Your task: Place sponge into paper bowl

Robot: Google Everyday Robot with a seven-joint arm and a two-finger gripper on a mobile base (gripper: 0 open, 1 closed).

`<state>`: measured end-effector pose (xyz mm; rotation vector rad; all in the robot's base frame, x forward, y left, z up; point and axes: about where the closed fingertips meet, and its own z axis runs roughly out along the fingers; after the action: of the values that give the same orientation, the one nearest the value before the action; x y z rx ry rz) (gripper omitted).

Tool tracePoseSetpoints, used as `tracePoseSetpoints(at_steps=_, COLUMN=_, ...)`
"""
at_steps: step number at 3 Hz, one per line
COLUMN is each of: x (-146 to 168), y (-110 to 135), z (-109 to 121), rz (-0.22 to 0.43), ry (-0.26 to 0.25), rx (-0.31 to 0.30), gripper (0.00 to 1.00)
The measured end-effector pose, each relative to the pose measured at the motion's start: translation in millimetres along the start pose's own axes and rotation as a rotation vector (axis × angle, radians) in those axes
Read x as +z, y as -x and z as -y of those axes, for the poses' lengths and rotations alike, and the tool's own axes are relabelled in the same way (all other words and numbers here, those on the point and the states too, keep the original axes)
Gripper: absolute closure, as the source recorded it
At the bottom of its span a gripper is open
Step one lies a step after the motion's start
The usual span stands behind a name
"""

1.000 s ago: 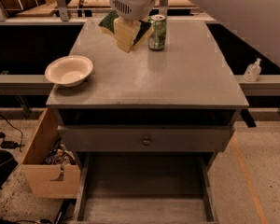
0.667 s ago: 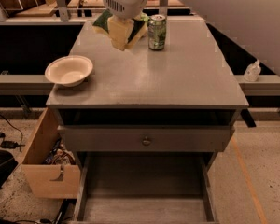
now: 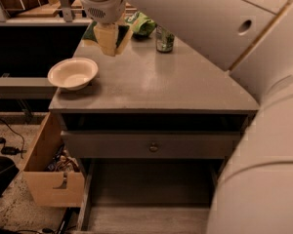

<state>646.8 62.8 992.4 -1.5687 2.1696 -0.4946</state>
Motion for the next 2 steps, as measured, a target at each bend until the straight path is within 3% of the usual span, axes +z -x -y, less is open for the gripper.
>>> tracePoseSetpoints(at_steps=2, x=36, y=41, z=-42, rz=-0.087, ry=0.036, rx=-0.159, gripper=1.00)
